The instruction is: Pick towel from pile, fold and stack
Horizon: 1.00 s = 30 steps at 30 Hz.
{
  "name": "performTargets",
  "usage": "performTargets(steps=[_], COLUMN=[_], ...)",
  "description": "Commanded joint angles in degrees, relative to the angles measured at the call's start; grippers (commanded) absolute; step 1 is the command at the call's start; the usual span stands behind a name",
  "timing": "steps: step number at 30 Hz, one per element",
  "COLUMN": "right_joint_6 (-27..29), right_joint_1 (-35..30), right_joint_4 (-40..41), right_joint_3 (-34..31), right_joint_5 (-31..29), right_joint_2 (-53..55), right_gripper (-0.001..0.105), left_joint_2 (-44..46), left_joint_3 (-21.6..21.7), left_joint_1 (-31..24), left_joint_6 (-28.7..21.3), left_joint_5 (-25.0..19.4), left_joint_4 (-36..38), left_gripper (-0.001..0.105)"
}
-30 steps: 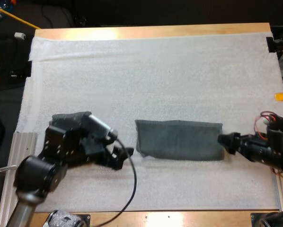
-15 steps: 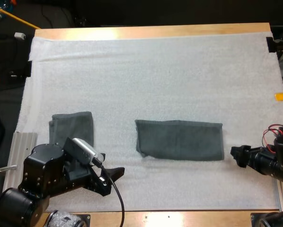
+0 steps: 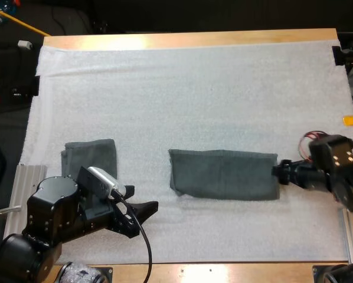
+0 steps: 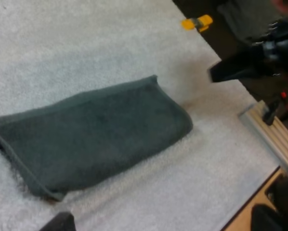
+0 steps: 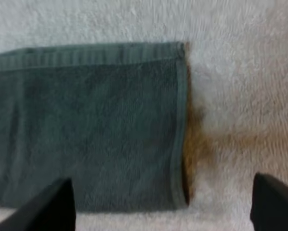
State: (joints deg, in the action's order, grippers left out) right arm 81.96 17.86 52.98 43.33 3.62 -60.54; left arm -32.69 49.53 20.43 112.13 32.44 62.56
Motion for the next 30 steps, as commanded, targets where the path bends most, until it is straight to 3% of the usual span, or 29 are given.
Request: performTargets(steps=[1, 4, 16, 23, 30], right_joint_6=[0.8, 0.8, 1.0, 0.1, -4.2], right_joint_1=[-0.4, -1.5, -10.3, -10.3, -10.2], right_joint_4=[-0.9, -2.5, -14.4, -20.0, -24.3], right_joint_3=[0.5, 0.0, -5.5, -8.8, -13.0], right_joint_5=[0.5, 1.8, 18.3, 24.8, 30.3], right_joint_2=[-1.7, -5.7, -15.7, -20.2, -23.7], right_gripper=[0.068, 0.066, 0.066, 0.066, 0.066], left_joint_2=[0.1, 0.1, 0.1, 0.1, 0.1], left_joint_3=[0.3, 0.3, 0.3, 0.3, 0.3], left_joint_1=[0.0, 0.0, 0.0, 0.0, 0.0], left_joint_6=[0.9, 1.4, 2.0, 2.0, 2.0], left_joint_5=[0.8, 1.0, 1.3, 1.3, 1.2], left_joint_4=[-0.7, -0.2, 0.7, 0.9, 1.9], left_gripper=[0.069, 0.069, 0.069, 0.069, 0.069])
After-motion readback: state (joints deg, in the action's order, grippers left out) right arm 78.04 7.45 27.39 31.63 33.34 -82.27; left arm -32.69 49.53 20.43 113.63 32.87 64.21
